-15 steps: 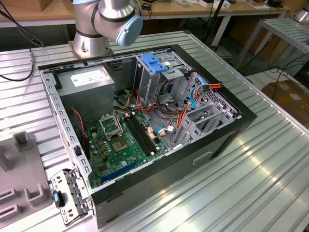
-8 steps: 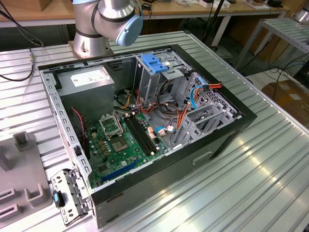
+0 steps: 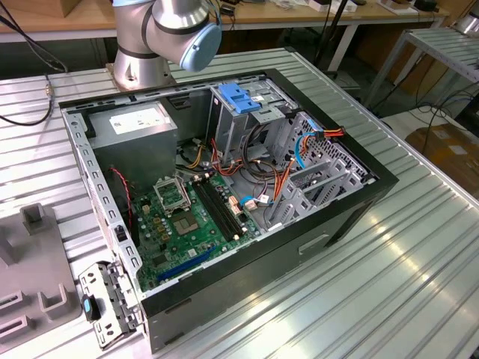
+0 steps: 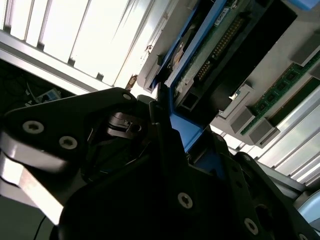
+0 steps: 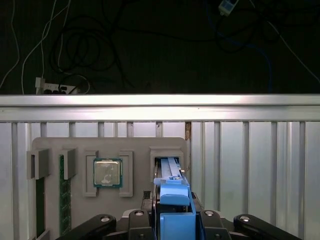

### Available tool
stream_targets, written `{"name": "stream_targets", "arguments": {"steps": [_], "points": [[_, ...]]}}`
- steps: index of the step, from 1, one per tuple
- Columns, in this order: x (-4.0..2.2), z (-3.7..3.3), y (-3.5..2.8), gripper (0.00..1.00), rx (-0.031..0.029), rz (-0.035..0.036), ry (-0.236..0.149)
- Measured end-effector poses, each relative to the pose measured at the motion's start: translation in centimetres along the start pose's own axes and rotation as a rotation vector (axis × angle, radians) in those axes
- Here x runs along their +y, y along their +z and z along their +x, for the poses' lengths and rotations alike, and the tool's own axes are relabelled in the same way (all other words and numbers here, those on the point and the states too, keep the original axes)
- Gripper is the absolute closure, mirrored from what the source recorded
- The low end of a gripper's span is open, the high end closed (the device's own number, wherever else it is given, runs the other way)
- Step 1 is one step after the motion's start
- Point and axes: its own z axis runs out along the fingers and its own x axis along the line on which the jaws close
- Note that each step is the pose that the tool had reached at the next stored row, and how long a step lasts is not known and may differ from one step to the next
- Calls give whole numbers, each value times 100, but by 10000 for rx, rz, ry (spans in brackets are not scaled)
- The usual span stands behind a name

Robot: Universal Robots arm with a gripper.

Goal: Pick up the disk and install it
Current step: 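Pick up the disk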

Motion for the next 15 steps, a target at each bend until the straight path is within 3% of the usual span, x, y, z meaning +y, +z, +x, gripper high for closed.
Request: {"name": "stream_targets", "arguments": {"steps": [10, 15], "points": [[-1, 1, -66, 63, 1, -1, 0], [-1, 3, -131, 63, 1, -2, 0]]}}
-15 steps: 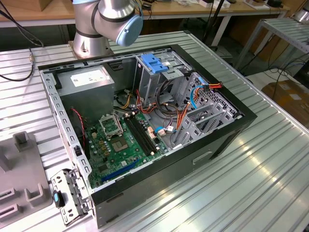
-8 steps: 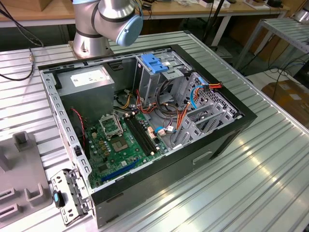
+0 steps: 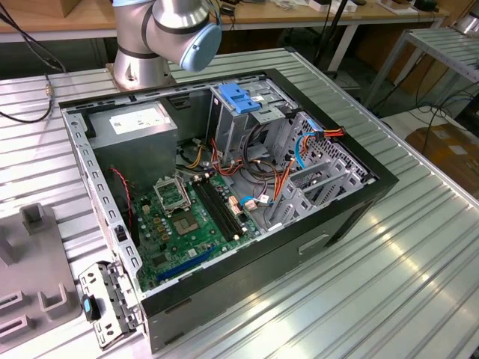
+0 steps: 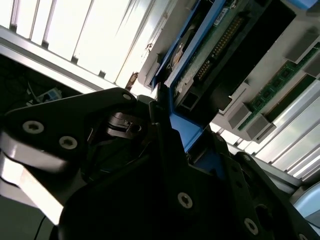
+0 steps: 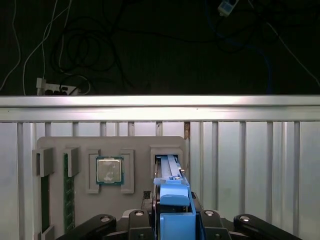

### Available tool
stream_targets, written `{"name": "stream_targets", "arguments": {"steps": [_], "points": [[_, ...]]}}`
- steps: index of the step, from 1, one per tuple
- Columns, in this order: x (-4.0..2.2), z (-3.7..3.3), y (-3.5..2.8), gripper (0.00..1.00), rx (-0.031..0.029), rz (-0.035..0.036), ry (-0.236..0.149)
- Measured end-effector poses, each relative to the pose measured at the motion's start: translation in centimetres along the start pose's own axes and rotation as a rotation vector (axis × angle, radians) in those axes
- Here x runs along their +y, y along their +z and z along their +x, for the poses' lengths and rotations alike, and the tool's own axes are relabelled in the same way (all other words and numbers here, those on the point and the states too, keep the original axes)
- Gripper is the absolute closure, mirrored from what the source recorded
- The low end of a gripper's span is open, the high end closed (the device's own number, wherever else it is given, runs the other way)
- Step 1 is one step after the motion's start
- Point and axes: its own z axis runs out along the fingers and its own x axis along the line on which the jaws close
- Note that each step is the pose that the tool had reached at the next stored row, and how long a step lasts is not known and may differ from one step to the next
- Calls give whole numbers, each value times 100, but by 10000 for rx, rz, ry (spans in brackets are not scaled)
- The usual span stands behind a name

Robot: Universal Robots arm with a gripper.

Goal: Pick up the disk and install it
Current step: 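Pick up the disk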

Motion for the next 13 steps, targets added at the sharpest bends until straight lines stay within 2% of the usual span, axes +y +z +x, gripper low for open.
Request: {"name": "stream_targets", "arguments": {"steps": [13], "points": [[-2, 4, -188, 63, 0, 0, 0]]}}
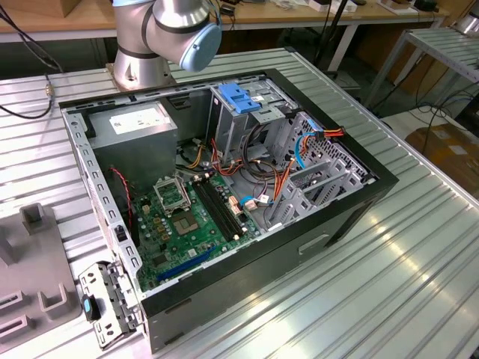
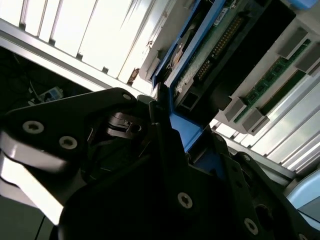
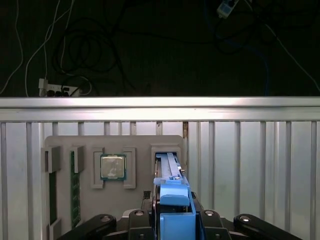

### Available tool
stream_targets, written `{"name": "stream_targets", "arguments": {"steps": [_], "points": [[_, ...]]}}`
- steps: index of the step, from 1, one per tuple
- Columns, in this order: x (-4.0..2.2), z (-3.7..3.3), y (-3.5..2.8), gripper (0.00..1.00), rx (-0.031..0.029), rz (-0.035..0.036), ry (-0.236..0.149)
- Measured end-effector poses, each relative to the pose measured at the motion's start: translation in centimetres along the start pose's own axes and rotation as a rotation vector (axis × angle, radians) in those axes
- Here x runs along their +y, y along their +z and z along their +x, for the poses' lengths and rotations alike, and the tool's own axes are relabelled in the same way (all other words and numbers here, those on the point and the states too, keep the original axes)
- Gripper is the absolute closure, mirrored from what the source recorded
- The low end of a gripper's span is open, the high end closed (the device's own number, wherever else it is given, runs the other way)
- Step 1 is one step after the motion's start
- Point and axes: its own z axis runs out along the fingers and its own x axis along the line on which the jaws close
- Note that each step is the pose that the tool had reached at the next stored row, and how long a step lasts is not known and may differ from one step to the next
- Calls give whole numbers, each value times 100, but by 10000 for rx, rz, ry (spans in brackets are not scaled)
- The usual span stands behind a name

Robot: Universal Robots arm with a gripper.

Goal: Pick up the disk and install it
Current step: 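Pick up the disk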

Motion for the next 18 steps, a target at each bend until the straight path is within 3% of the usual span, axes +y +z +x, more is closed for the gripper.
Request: {"name": "stream_targets", "arguments": {"steps": [3, 15, 18], "points": [[-1, 1, -71, 63, 0, 1, 0], [-3, 5, -242, 63, 0, 0, 0], [-3, 5, -251, 63, 0, 0, 0]]}}
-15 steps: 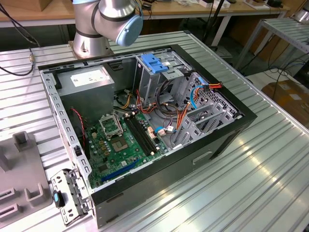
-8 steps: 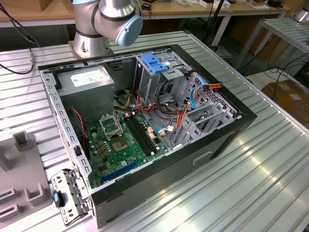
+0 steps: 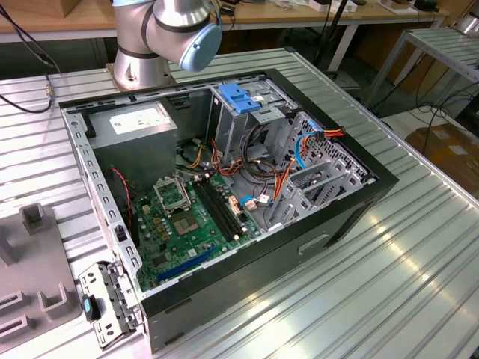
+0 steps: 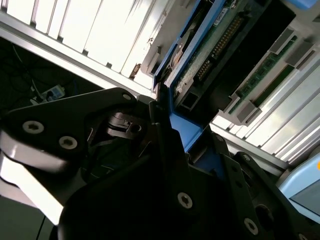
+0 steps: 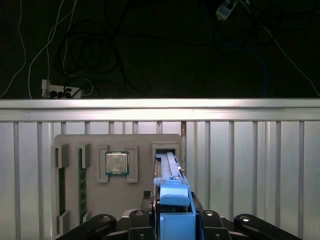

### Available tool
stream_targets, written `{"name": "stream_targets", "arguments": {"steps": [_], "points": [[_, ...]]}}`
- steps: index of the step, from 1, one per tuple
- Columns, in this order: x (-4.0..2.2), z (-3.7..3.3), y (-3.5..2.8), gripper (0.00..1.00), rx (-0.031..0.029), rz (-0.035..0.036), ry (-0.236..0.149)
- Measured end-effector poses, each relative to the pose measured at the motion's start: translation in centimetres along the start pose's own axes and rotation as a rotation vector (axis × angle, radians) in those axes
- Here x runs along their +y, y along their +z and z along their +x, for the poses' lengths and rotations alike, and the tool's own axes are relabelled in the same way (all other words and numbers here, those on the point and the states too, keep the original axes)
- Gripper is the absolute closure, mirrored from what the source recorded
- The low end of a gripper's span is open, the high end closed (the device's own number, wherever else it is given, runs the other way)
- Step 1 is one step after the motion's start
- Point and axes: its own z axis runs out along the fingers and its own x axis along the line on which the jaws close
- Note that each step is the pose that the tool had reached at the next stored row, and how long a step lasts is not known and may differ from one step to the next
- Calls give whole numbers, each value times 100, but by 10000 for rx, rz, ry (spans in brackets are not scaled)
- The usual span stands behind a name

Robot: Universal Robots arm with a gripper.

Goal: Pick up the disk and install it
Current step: 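Pick up the disk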

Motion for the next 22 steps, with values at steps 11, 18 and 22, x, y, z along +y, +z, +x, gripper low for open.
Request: {"name": "stream_targets", "arguments": {"steps": [11, 18, 22], "points": [[0, 0, -1, 63, 0, 0, 0], [0, 1, -23, 63, -12, -9, -1], [-1, 2, -95, 63, -114, -8, 1]]}}
